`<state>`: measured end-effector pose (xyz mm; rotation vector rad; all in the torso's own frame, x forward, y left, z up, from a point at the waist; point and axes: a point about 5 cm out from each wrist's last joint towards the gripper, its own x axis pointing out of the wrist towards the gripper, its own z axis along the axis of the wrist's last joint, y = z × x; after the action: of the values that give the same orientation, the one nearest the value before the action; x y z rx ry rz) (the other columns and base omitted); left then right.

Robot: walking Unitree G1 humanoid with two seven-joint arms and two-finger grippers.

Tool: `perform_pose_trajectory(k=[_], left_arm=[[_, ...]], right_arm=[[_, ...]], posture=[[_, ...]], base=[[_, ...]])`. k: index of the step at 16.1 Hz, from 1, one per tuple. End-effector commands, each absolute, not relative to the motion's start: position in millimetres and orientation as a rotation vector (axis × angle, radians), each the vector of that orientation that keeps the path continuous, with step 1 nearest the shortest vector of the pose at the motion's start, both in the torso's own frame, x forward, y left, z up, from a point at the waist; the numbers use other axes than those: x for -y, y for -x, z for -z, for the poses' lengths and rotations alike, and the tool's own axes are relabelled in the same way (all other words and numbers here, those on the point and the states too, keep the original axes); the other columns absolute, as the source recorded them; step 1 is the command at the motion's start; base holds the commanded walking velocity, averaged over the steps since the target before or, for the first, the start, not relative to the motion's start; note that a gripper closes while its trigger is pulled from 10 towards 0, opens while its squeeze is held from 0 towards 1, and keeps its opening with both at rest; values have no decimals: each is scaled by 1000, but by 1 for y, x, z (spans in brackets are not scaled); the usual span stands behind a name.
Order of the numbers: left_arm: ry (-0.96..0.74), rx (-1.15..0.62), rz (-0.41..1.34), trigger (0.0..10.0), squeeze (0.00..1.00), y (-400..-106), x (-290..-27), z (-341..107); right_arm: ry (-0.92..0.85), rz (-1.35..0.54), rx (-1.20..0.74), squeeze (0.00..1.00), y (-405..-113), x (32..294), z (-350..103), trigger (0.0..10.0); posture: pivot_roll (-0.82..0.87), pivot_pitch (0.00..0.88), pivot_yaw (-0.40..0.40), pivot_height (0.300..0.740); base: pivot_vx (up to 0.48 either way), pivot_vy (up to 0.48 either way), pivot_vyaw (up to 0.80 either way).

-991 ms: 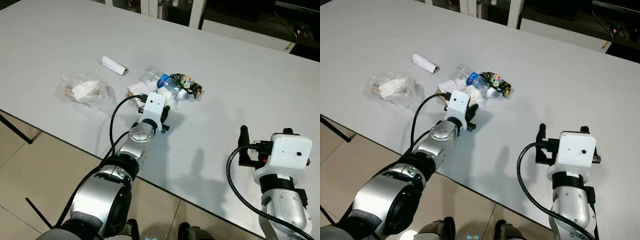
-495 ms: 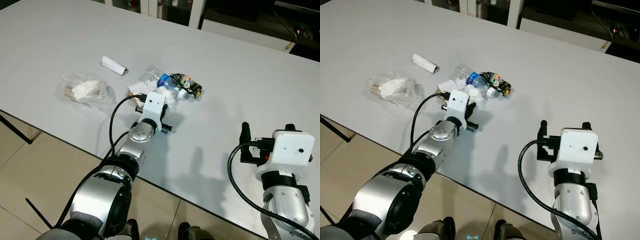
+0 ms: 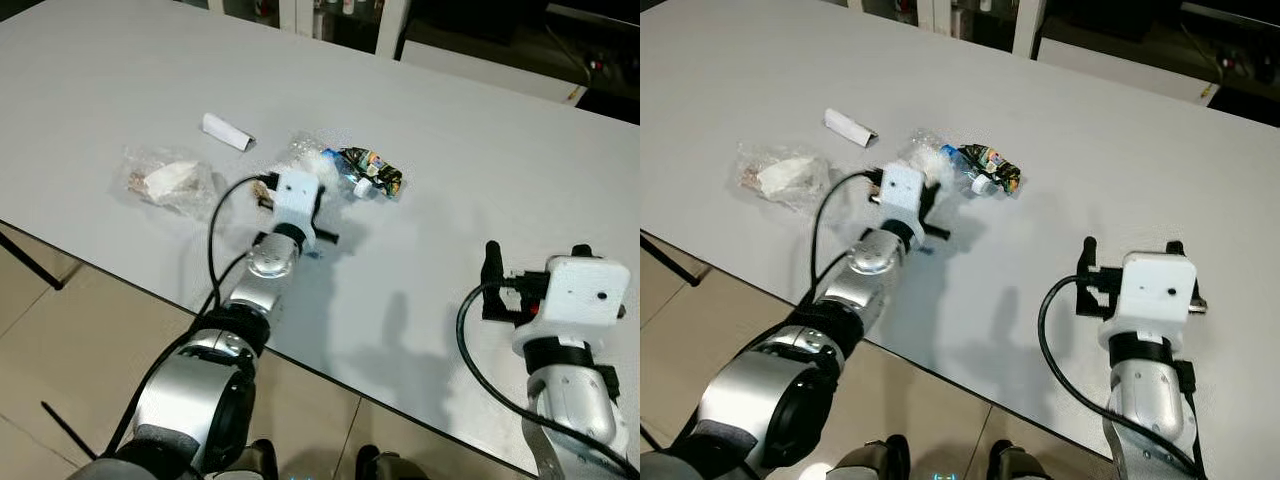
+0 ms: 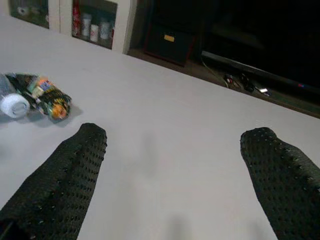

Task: Picking trash to rubbish bin

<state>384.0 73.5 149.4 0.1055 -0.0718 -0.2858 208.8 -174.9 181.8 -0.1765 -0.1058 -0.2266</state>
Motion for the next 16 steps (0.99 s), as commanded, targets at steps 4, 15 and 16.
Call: perform_pose_trajectory(k=[4,15,16], left_arm=[[-148,218,179,0,0,-378,-96,-160],[-258,282,36,0,0,-351,-136,-170],[-257,279,34,0,0,-350,-136,-171]], right_arm=[[160,189,105,0,-217,174,-178,10000],[108,74,129,0,-256,160,-168,10000],[108,69,133,0,-258,160,-167,10000]], posture=[[-13,139,-43,740],[188,159,-65,740],[188,159,-65,740]], base=[[0,0,0],[0,0,436],[0,0,800]])
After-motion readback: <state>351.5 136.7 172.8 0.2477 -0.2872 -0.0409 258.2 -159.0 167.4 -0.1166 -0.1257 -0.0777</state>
